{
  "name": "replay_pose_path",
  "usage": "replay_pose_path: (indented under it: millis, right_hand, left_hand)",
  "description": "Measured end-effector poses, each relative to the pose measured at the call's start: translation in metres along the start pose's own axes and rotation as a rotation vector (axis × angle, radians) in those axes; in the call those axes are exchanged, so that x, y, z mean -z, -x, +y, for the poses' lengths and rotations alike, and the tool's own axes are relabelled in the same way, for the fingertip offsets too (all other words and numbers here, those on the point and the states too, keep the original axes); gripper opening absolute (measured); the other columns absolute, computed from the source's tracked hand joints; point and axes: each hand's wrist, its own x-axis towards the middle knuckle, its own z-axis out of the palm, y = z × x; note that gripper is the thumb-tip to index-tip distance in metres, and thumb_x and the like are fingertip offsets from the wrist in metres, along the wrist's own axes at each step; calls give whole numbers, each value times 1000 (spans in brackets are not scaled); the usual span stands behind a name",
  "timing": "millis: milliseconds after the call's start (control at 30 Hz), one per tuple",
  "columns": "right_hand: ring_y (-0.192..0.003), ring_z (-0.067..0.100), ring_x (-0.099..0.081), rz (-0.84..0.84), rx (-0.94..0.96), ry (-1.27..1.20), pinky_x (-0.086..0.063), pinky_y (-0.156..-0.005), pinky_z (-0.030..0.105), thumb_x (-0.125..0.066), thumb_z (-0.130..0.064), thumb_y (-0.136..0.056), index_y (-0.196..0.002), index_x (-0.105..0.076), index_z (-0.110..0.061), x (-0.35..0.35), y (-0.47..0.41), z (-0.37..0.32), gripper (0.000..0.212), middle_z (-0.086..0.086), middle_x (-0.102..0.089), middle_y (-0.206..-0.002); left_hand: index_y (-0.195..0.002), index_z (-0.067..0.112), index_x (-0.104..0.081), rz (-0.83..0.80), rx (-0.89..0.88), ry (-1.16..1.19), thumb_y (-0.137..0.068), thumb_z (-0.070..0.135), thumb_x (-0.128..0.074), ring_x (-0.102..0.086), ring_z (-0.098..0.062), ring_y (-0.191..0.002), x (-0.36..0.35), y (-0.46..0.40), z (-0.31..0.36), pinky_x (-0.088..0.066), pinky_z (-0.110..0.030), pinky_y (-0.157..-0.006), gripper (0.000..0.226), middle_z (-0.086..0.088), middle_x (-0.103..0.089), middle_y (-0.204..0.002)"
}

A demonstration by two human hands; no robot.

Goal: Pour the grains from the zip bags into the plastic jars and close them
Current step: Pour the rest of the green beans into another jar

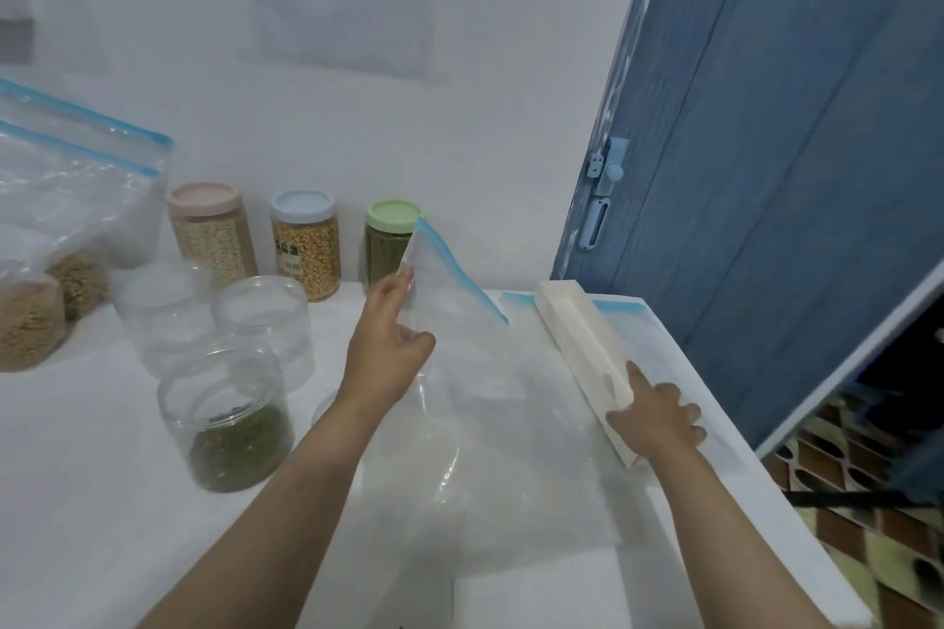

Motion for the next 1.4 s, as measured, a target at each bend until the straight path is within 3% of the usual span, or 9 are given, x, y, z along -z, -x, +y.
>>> replay_pose_path:
  millis: [167, 333, 467, 700, 833, 933, 1100, 1267, 1400]
  right_hand:
    - [-132, 33, -42, 71, 69, -288, -36, -109, 50, -63, -50, -90, -156, -17, -36, 3, 4, 6, 81, 8, -34, -150]
    - [-111, 26, -55, 100, 40, -799, -55, -77, 38, -69, -40, -89, -154, -31, -34, 11, 5, 4, 76, 3, -51, -139]
    - [-105, 24, -54, 87, 54, -1056, -45, -58, 28, -70, -37, -90, -152, -35, -33, 20, 0, 1, 71, 2, -55, -134]
    - [-113, 21, -59, 163, 283, -1122, -56, -73, 38, -74, -38, -84, -147, -41, -41, 60, -17, -1, 71, -10, -55, -131]
    - [-118, 18, -58, 208, 386, -1011, -52, -96, 52, -69, -63, -61, -144, -37, -49, 79, -25, 11, 90, -15, -55, -134]
    - [-119, 16, -57, 218, 427, -985, -51, -99, 49, -74, -52, -74, -146, -37, -47, 89, -36, 27, 81, -13, -54, -135]
    - [-118, 17, -56, 196, 406, -956, -52, -97, 50, -74, -53, -72, -147, -37, -46, 85, -57, 57, 84, -11, -54, -133]
    - [-115, 16, -52, 163, 377, -890, -44, -97, 33, -74, -30, -86, -149, -39, -35, 69, -75, 81, 72, -4, -51, -126]
    - [-120, 14, -46, 122, 375, -805, -38, -98, 29, -73, -31, -88, -153, -35, -29, 52, -76, 89, 75, -2, -50, -134]
  left_hand:
    - [-144, 42, -40, -29, -33, 118, -84, 0, -63, -65, -14, -83, -2, -3, 3, -51, -26, -80, 77, 49, -32, -125]
    - [-131, 45, -49, 36, 21, 366, -84, -7, -54, -59, -4, -106, -9, -8, 22, -46, -16, -77, 70, 28, -43, -140]
    - [-124, 53, -52, 21, -25, 493, -79, 3, -56, -43, -31, -133, -15, -18, 43, -46, -11, -71, 67, 23, -45, -146]
    - [-135, 40, -48, 44, -108, 570, -88, -12, -52, -43, 1, -60, -51, -32, 89, -41, -10, -63, 71, 25, -47, -142]
    - [-137, 41, -48, 37, -77, 606, -89, -10, -53, -49, 1, -72, -87, -41, 94, -43, -14, -72, 70, 28, -49, -141]
    - [-139, 40, -48, 24, -15, 623, -90, -7, -55, -56, -3, -86, -117, -49, 91, -45, -18, -76, 68, 31, -51, -136]
    - [-149, 34, -38, -29, 108, 335, -91, 7, -66, -61, 0, -89, -166, -53, 56, -49, -12, -64, 69, 22, -37, -146]
    - [-154, 20, -28, -119, 163, -166, -87, 17, -73, -37, -21, -140, -194, -54, 7, -36, -38, -113, 81, 3, -25, -158]
    - [-154, 14, -26, -182, 190, -318, -89, 21, -71, -30, -18, -143, -200, -54, -5, -30, -30, -114, 80, -4, -24, -159]
